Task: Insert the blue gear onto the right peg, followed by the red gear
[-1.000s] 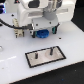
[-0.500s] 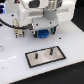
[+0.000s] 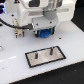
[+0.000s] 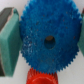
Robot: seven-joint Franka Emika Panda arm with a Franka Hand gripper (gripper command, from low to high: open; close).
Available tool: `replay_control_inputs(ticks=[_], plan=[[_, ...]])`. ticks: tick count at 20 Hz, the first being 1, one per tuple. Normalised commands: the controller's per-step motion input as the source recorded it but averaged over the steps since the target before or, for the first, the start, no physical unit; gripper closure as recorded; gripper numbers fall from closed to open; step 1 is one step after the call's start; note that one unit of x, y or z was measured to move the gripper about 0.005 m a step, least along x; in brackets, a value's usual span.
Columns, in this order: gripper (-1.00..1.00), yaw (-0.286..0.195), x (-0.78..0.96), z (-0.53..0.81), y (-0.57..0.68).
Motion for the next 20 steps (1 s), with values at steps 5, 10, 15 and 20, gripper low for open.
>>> replay_control_inputs(ticks=[5,10,15,20], plan=[[1.00,0.000,0.42,0.49,-0.01],[1.00,0.000,0.60,0.42,-0.04],[1.00,0.000,0.73,0.43,-0.06],[1.00,0.000,0.79,0.40,-0.12]])
